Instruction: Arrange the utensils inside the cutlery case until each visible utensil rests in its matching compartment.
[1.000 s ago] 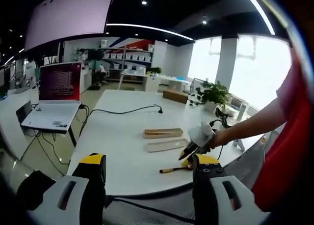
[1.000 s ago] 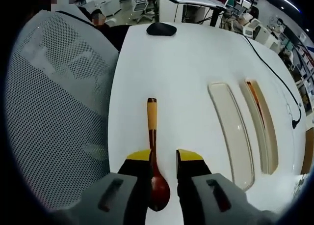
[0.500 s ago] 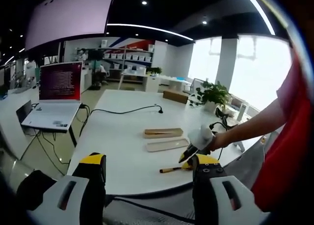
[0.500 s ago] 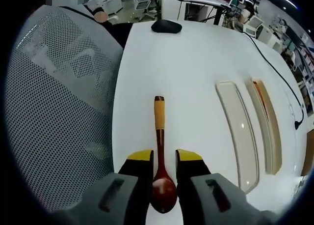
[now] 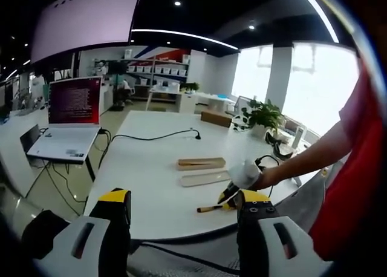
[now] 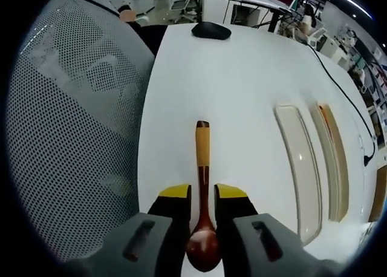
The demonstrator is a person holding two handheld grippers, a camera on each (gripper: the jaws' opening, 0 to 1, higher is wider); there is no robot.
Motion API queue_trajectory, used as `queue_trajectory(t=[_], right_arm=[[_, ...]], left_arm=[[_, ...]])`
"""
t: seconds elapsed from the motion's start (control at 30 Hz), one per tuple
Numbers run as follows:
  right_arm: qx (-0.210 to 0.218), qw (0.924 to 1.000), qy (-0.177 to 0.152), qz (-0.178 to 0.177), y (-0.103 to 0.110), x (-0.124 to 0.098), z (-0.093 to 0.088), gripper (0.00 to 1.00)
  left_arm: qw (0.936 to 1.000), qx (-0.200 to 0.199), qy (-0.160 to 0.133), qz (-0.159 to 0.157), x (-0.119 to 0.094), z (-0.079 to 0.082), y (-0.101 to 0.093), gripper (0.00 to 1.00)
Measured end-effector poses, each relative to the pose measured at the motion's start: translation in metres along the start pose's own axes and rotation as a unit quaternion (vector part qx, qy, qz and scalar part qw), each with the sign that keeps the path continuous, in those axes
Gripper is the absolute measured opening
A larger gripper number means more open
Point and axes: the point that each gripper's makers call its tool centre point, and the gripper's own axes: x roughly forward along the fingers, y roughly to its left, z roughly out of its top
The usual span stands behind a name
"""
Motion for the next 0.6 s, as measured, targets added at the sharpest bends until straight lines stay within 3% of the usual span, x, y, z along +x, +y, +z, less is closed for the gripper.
queue_trajectory(t=[0.6], right_arm=[[-0.014, 0.9998, 0.014, 0.001, 0.0012, 0.0062, -0.0065, 0.06]], left_arm=[[1.0000, 0.001, 0.001, 0.004, -0.0003, -0.0009, -0.0008, 0.73]])
